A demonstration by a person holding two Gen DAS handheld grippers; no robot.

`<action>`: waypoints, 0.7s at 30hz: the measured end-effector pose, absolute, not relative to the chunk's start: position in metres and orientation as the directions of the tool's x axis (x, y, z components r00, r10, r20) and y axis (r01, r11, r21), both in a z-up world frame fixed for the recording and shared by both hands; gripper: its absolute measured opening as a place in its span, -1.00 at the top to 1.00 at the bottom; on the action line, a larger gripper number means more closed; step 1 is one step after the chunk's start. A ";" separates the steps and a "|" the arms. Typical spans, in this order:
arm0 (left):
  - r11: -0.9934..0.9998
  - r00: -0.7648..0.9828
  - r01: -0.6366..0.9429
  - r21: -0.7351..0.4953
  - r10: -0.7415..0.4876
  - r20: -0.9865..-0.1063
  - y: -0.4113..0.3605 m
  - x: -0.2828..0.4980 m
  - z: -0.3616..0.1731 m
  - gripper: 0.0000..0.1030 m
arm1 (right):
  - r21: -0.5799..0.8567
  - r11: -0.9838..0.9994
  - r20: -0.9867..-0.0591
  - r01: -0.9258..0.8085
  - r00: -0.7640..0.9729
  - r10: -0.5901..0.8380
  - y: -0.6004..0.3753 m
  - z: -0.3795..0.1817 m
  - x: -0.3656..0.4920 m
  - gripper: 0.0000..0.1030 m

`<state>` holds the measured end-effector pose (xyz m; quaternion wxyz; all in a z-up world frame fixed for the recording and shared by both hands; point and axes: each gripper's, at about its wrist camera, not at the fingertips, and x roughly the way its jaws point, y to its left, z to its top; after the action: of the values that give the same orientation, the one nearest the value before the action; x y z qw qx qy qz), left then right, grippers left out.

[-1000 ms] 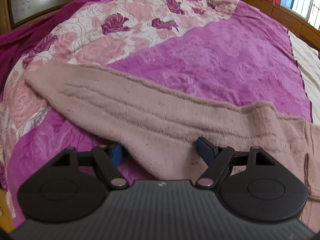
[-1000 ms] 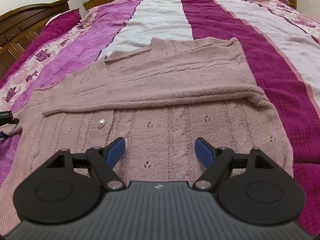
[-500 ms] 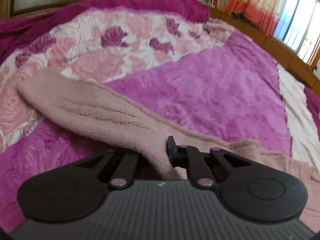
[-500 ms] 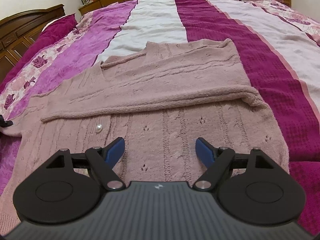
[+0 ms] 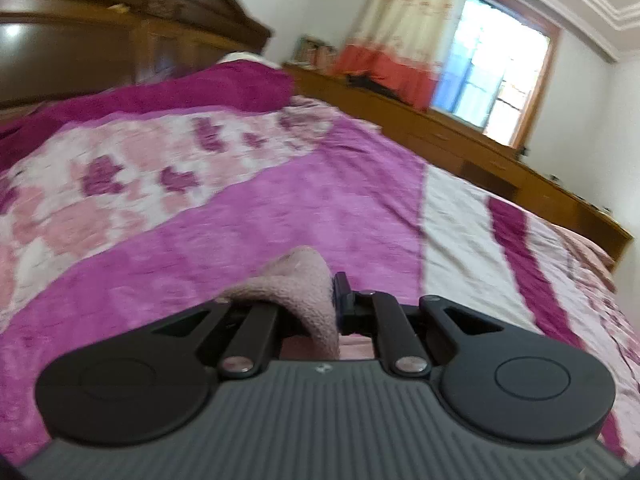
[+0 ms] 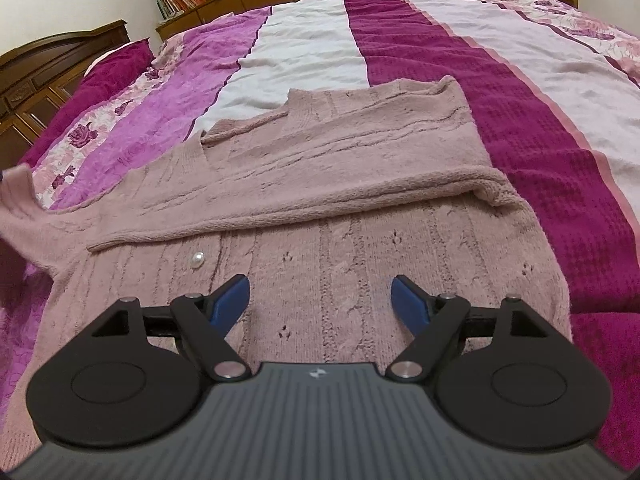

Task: Fold small clothes
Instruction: 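Lift the cuff and lay the sleeve across the body, open left tool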

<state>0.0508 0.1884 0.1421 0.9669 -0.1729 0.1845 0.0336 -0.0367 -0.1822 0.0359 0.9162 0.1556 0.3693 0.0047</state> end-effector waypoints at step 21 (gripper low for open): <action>0.973 0.751 0.144 -0.179 -0.225 -0.621 0.028 0.069 0.049 0.74 | 0.334 0.935 -0.663 0.116 0.734 0.146 -0.197 0.031 -0.042 -0.63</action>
<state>0.0694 0.0283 0.0487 0.9336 -0.0598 0.3391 -0.0987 -0.0415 -0.1973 0.0305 0.9137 0.1797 0.3643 0.0082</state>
